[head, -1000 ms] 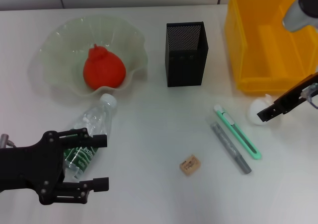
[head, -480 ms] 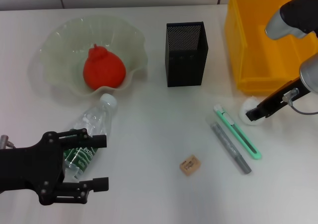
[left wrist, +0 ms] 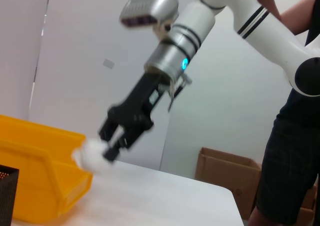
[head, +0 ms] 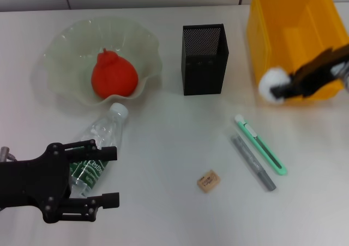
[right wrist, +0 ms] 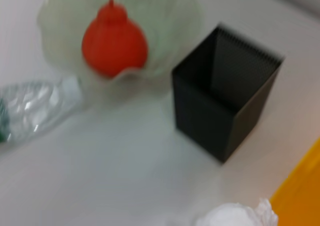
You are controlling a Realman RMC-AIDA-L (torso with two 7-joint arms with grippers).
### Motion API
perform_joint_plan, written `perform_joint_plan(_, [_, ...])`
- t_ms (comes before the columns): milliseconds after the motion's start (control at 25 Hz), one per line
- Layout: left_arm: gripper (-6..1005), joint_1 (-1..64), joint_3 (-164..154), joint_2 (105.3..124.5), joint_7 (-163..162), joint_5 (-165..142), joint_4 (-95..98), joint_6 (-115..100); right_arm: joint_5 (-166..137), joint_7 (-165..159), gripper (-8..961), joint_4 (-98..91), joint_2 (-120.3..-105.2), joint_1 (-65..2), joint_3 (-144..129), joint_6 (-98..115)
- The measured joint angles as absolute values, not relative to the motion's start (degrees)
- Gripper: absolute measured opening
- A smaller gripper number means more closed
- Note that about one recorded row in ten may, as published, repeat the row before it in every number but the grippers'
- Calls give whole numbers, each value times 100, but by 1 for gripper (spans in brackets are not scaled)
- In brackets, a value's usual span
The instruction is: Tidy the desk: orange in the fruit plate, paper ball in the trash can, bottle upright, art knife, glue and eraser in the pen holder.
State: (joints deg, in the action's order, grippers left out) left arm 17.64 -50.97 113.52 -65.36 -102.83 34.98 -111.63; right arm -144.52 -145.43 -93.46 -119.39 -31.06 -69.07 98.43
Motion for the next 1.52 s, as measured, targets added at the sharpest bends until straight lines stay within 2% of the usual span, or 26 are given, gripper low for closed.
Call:
perform_joint_plan(120, [798,1783,-5097,11353,-6550,-10283,3498,-11170,-14496,-14557,354,-9686,-11929,-3144,-6612,9903])
perform_joint_plan(800, [798,1978,-5083,11381,-7213,-10277,3598,-11168,-14738,-14182,476,-9311,-11908,-3038,-5720,9014])
perform_joint_plan(1000, [798,2060,-5040,11422,-8154,-10272,4152,-11028,-14472,-13942,667,-9332,-11932,-2850,-5593,9070])
perform_joint_plan(1080, [798,2074,-5027,11437,-8580,-10282,4445,-10943,-13950,-13664,667,-9304,-11936,-2707,-5465,9236])
perform_joint_plan(1280, [799,2134,-5021,11627,-10660,-10755,6095,-10693,-11994,-12294,666,-8613,-11917,-2178,-4992,9927])
perform_joint_plan(1320, [799,2203,-5035,11733,-11496,-11071,6744,-10560,-11649,-11949,666,-8336,-11914,-2063,-4914,10042])
perform_joint_plan(1520, [799,2679,-5204,11853,-13400,-12077,7464,-10326,-10987,-10152,666,-6811,-11910,-1826,-4327,10494])
